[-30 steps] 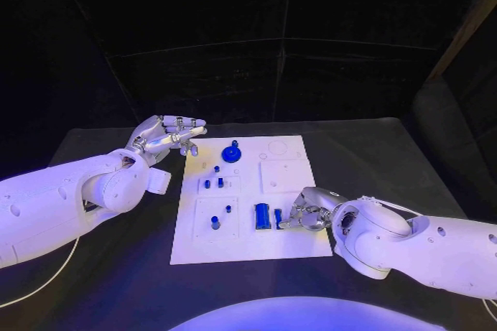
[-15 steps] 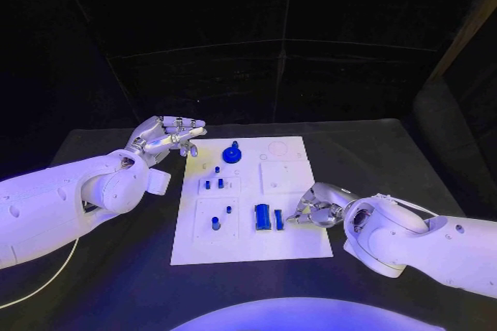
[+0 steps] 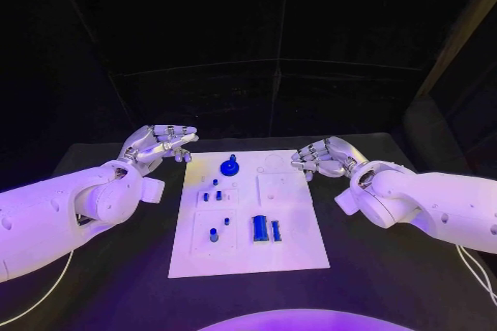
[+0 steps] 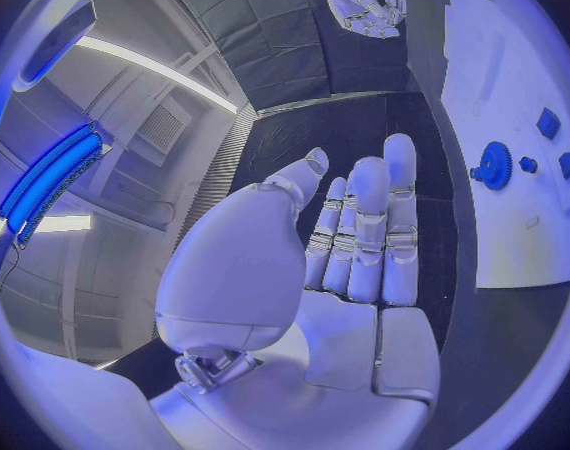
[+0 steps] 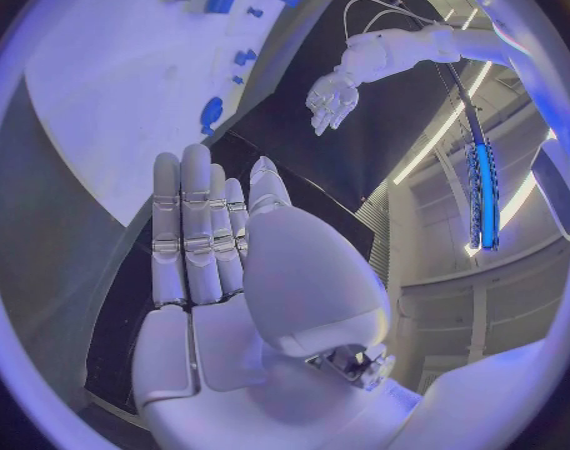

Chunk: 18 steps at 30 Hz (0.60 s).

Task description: Assemble the parts on the task board

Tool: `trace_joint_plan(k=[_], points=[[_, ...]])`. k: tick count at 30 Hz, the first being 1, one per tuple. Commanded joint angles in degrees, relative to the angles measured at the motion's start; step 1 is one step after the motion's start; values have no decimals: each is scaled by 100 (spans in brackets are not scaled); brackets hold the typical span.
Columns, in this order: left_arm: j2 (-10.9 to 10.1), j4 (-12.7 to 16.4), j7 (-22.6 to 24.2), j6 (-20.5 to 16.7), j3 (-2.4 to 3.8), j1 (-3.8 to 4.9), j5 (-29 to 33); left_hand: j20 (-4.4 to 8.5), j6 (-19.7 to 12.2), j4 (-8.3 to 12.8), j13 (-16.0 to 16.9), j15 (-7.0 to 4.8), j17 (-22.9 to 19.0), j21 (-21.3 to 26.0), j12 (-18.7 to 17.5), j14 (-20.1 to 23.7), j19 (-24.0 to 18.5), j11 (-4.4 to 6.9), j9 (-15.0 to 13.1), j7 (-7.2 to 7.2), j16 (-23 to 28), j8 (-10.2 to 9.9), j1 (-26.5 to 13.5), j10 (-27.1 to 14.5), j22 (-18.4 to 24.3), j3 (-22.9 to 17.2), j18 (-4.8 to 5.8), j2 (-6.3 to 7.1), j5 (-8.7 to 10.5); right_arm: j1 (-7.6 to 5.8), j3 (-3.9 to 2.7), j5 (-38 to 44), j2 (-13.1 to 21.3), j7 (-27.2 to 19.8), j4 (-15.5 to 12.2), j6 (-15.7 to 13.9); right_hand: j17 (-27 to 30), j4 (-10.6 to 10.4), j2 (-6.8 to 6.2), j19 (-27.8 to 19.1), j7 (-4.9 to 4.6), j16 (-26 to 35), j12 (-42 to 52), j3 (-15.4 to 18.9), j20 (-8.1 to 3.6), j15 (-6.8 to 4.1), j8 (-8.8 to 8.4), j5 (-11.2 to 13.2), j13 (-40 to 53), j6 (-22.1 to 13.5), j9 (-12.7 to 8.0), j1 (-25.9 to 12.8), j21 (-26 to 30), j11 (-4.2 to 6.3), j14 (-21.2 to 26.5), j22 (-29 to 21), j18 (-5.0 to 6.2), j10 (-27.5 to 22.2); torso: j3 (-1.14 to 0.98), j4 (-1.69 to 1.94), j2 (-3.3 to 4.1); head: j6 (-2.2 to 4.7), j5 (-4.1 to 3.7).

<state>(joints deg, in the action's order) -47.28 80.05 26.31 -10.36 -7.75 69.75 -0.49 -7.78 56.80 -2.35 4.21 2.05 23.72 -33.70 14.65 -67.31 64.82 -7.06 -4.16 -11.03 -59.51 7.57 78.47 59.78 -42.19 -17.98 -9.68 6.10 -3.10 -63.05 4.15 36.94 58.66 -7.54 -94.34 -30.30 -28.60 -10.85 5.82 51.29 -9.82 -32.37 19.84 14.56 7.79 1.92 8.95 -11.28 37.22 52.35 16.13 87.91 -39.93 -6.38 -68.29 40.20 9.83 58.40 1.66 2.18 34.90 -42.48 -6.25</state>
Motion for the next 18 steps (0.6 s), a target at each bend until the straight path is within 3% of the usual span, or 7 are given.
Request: trace_joint_plan(k=[1, 2, 4, 5, 7, 13, 18], points=[[53, -154, 239, -138, 5, 8, 388, -24, -17, -7, -9, 27, -178, 295, 62, 450, -380, 29, -3, 22, 390, 42, -31, -1, 146, 63, -72, -23, -5, -39, -3, -1604, -251, -1383, 422, 234, 402, 54, 56, -235, -149, 801, -517, -7, 158, 210, -103, 33, -612, -34, -84, 124, 556, -93, 478, -374, -22, -198, 37, 2, -154, 100, -22], [78, -228, 253, -161, 5, 8, 417, -70, -7, -44, -16, 98, -354, 563, 67, 864, -731, 1, -4, 57, 802, 58, -77, 19, 285, 119, -34, 16, -6, -47, -3, -1725, -371, -1497, 610, 308, 551, 91, 66, -386, -187, 1069, -630, -15, 221, 289, -146, 48, -804, -49, -125, 183, 782, -153, 686, -514, -49, -209, 45, -4, -195, 114, -21], [157, -415, 268, -240, 5, 8, 458, -195, -39, -131, -43, 233, -726, 1117, 12, 1285, -1319, -23, 7, 52, 1632, 51, -133, 45, 626, 225, 11, 12, -5, -57, -4, -1899, -611, -1693, 997, 440, 842, 157, 111, -542, -223, 1455, -807, -32, 333, 398, -229, 66, -1227, -36, -220, 257, 1183, -213, 881, -790, -51, -160, 50, -14, -259, 164, -40], [202, -506, 271, -272, 5, 7, 469, -242, -53, -151, -51, 284, -869, 1324, -36, 1353, -1492, -48, 12, 52, 1960, 37, -130, 61, 772, 265, 8, 14, 5, -60, -4, -1956, -708, -1762, 1155, 484, 1088, 232, 111, -479, -236, 1626, -908, -14, 414, 423, -305, 75, -1667, 21, -330, 279, 1486, -193, 735, -1036, 26, -21, 54, -6, -300, 202, -54], [365, -818, 284, -353, 5, -1, 518, -419, -60, -214, -56, 411, -1195, 1862, -218, 1440, -1902, -90, 22, 53, 2770, -14, -122, 111, 1186, 375, 2, -9, -1, -66, -5, -2157, -1015, -1936, 1654, 603, 1381, 299, 160, -404, -206, 1923, -975, -8, 504, 477, -401, 81, -2079, 77, -452, 253, 1761, -192, 830, -1260, 48, 62, 53, 5, -366, 328, -29], [801, -1526, 341, -457, 8, -83, 683, -769, -75, -267, -61, 623, -1680, 2634, -686, 1486, -2442, -235, 42, 89, 3990, -176, -25, 44, 1886, 607, -93, -104, -11, -68, -7, -2427, -1724, -2155, 2716, 912, 1833, 482, 255, -191, -222, 2389, -1139, -9, 547, 495, -520, 96, -2774, 162, -708, 129, 2216, -250, 622, -1656, 67, 181, 41, -9, -491, 553, 29], [1155, -2011, 361, -451, 12, -167, 753, -806, -35, -279, -63, 680, -1841, 2790, -896, 1329, -2394, -277, 41, 139, 4459, -282, 46, 65, 2162, 744, -107, -200, -20, -64, -8, -2523, -2256, -2227, 3404, 1188, 2056, 635, 334, 209, -250, 2588, -1195, -18, 488, 449, -523, 114, -3146, 242, -875, 35, 2395, -254, 346, -1900, 68, 327, 15, 6, -541, 719, 91]])
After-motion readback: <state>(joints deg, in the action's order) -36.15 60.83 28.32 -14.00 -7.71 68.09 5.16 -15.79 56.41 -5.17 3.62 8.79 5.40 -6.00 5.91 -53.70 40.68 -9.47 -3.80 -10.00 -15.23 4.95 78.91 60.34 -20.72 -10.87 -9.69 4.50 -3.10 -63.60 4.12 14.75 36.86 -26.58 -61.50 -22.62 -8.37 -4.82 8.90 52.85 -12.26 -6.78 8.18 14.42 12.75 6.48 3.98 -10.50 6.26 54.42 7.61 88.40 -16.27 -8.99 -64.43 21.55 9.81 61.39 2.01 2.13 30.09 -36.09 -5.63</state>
